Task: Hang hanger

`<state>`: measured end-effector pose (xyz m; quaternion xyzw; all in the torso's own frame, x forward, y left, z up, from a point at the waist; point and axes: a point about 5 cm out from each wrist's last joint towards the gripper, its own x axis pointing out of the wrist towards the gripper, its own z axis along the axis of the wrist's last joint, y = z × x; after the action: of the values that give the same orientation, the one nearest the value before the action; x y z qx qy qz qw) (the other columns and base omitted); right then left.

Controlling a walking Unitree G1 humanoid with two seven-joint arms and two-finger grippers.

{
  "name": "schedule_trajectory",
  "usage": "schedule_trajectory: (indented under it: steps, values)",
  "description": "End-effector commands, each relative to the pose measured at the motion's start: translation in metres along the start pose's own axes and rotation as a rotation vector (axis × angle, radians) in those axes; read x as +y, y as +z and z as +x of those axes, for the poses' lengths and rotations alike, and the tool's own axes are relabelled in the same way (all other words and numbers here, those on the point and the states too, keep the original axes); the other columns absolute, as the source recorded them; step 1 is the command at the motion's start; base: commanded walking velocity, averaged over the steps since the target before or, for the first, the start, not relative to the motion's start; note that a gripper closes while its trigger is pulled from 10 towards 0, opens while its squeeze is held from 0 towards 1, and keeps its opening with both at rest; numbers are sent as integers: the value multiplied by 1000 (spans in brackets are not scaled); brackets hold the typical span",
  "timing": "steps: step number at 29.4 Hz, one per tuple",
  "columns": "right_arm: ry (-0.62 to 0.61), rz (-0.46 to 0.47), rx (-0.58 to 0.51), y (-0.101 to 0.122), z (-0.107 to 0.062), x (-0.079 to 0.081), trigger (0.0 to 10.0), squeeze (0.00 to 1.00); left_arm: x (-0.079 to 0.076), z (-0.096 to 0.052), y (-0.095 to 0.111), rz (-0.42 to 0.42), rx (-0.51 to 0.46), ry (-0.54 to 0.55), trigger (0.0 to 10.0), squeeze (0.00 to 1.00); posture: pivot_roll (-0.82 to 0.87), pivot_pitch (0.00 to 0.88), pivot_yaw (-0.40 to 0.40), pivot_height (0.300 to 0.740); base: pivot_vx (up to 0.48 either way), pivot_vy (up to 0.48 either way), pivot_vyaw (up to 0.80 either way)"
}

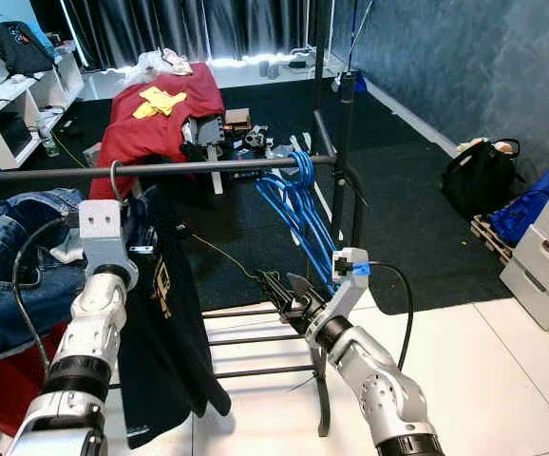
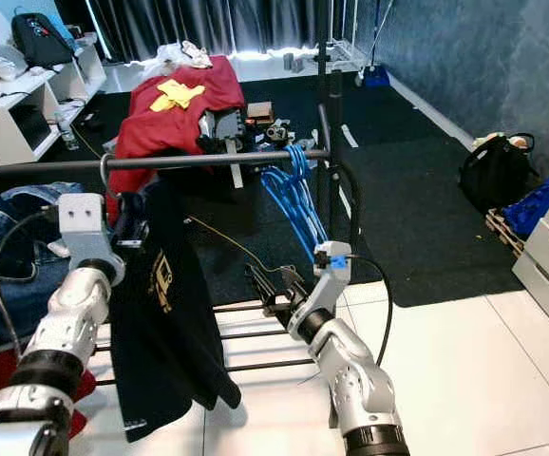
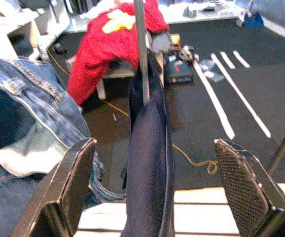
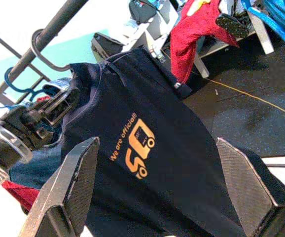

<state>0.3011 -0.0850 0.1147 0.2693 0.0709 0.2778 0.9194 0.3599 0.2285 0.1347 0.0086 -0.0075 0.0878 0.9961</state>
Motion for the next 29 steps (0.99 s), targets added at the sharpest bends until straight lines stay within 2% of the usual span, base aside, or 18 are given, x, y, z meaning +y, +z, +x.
schedule_trajectory:
  steps: [1, 5, 9, 12, 13, 20, 25, 26, 29]
  values:
    - [8, -4, 13, -3, 0, 4, 10000, 0, 2, 0, -4, -3, 22, -13, 10000, 0, -172, 25, 47, 740, 0, 0, 0]
    - [6, -4, 13, -3, 0, 4, 10000, 0, -13, -1, -19, 2, 117, -126, 10000, 0, -171, 25, 47, 740, 0, 0, 0]
    - [6, -4, 13, -3, 0, 4, 10000, 0, -14, -1, -20, 4, 125, -134, 10000, 0, -171, 25, 47, 740, 0, 0, 0]
    - [6, -2, 12, -3, 0, 5, 10000, 0, -17, -2, -29, 63, 178, -150, 10000, 0, -167, 25, 49, 740, 0, 0, 0]
    - [6, -1, 12, -3, 0, 5, 10000, 0, -16, -3, -32, 88, 193, -151, 0, 0, -166, 25, 49, 740, 0, 0, 0]
    - [5, 0, 13, -4, 1, 4, 10000, 0, -7, 0, -31, 118, 197, -115, 0, 0, -163, 22, 50, 740, 0, 0, 0]
    - [5, 0, 13, -3, 1, 4, 10000, 0, 4, 2, -27, 145, 183, -51, 0, 0, -163, 20, 50, 740, 0, 0, 0]
    - [4, 0, 13, -4, 2, 4, 10000, 0, 17, 3, -22, 143, 171, 14, 0, 0, -162, 14, 49, 740, 0, 0, 0]
    - [4, 1, 13, -4, 2, 4, 10000, 0, 26, 4, -17, 140, 158, 56, 0, 0, -161, 13, 49, 740, 0, 0, 0]
